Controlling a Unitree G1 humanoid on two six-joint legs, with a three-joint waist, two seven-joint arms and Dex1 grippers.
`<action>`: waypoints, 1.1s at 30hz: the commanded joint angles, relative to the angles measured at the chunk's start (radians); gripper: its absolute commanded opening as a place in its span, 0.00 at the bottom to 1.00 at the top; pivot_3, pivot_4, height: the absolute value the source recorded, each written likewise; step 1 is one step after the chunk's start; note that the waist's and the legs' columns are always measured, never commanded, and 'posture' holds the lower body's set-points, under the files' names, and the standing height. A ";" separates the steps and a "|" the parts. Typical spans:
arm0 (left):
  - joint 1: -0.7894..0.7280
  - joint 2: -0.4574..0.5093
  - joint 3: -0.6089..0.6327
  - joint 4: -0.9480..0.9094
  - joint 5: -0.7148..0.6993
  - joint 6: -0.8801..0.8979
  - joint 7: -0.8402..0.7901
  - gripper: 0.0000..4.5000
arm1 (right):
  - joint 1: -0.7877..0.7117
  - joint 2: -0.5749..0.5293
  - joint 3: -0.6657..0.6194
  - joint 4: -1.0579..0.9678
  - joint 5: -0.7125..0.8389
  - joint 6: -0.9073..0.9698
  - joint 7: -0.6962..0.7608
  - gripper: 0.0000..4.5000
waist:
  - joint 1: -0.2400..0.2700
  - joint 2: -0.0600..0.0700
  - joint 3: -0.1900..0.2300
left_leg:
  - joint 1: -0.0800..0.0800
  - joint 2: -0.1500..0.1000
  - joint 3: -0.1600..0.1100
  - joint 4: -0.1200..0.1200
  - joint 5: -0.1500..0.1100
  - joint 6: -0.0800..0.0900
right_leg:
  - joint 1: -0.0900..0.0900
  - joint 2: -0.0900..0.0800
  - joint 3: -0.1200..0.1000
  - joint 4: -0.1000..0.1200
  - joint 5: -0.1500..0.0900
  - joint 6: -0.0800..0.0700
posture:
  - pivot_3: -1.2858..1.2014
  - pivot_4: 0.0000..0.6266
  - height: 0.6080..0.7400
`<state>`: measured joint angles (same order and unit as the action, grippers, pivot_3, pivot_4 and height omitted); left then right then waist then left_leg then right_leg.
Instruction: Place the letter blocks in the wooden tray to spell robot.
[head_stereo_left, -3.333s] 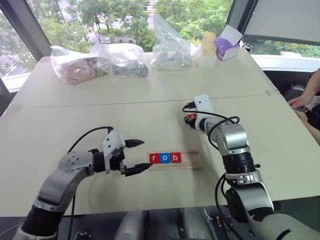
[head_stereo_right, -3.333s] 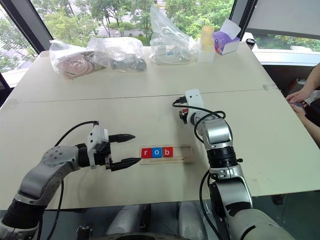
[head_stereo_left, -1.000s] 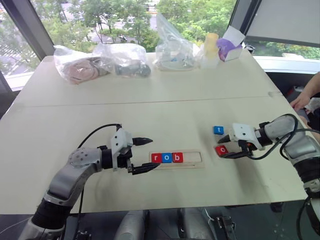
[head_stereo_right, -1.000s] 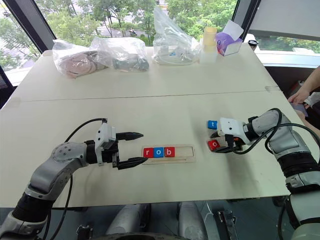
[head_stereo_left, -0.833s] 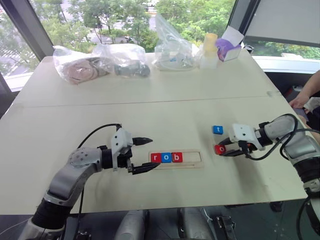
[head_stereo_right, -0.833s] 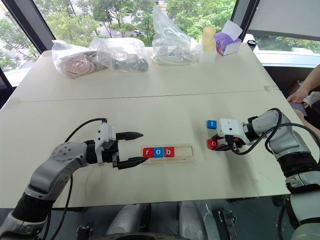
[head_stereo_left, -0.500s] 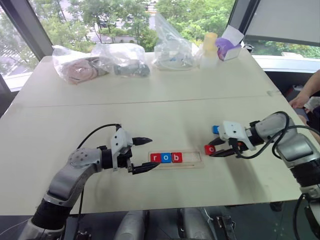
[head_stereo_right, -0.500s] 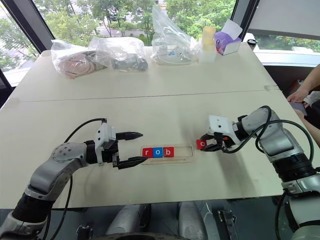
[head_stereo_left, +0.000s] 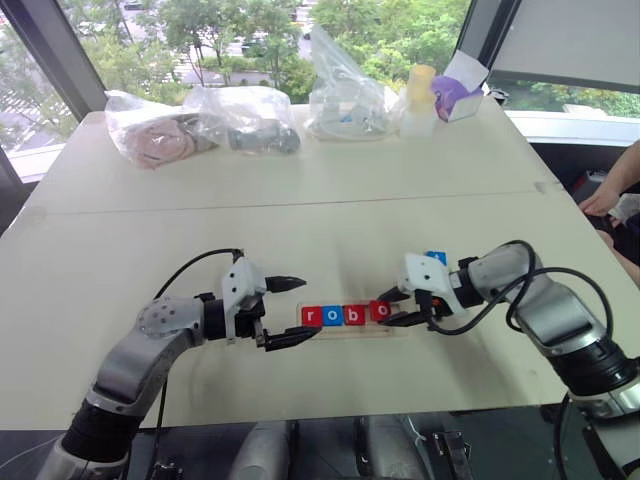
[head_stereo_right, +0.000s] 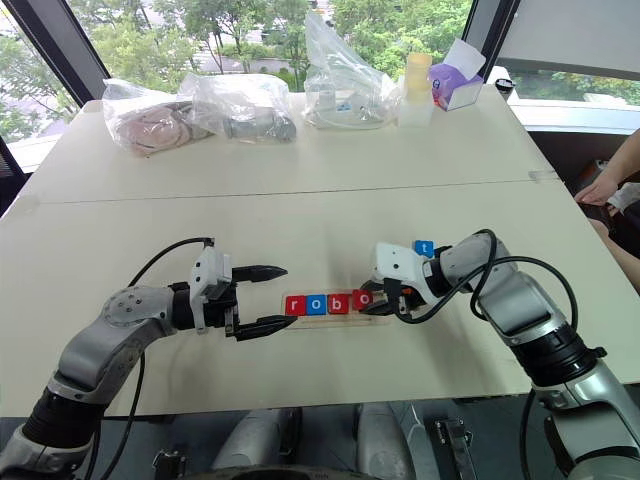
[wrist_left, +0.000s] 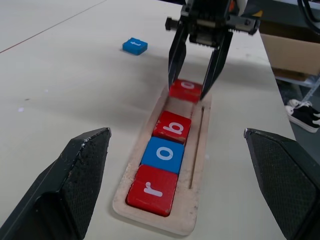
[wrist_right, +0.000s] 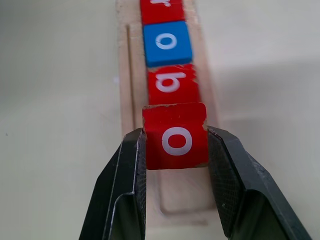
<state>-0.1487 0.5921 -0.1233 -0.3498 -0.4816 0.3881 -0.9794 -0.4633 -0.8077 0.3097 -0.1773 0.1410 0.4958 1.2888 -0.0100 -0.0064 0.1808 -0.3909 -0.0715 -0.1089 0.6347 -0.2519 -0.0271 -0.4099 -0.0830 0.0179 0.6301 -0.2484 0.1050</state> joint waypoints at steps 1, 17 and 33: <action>-0.002 0.007 0.023 -0.034 -0.016 0.001 0.000 1.00 | 0.000 0.002 -0.002 -0.039 0.003 0.000 -0.015 0.25 | 0.000 0.000 0.000 | 0.000 0.000 0.000 0.000 0.000 0.000 | 0.000 0.000 0.000 0.000 0.000 0.000 | 0.52 0.24 1.00; 0.005 0.005 0.023 -0.039 -0.016 0.002 0.012 1.00 | -0.002 0.010 0.028 -0.028 -0.008 -0.013 -0.040 0.69 | 0.000 0.000 0.000 | 0.000 0.000 0.000 0.000 0.000 0.000 | 0.000 0.001 0.000 0.000 0.000 0.000 | 0.52 0.24 1.00; 0.004 -0.001 0.013 -0.037 -0.014 -0.001 0.020 1.00 | -0.039 0.030 0.013 0.036 -0.034 -0.066 -0.089 0.99 | 0.000 0.000 0.000 | 0.000 0.000 0.000 0.000 0.000 0.000 | 0.000 0.001 0.000 0.000 0.000 0.000 | 0.52 0.24 1.00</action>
<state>-0.1472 0.5918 -0.1237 -0.3545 -0.4837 0.3895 -0.9589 -0.4813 -0.7882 0.3401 -0.1479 0.1189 0.4597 1.2140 -0.0104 -0.0065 0.1808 -0.3908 -0.0715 -0.1090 0.6347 -0.2519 -0.0271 -0.4098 -0.0820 0.0178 0.6302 -0.2484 0.1051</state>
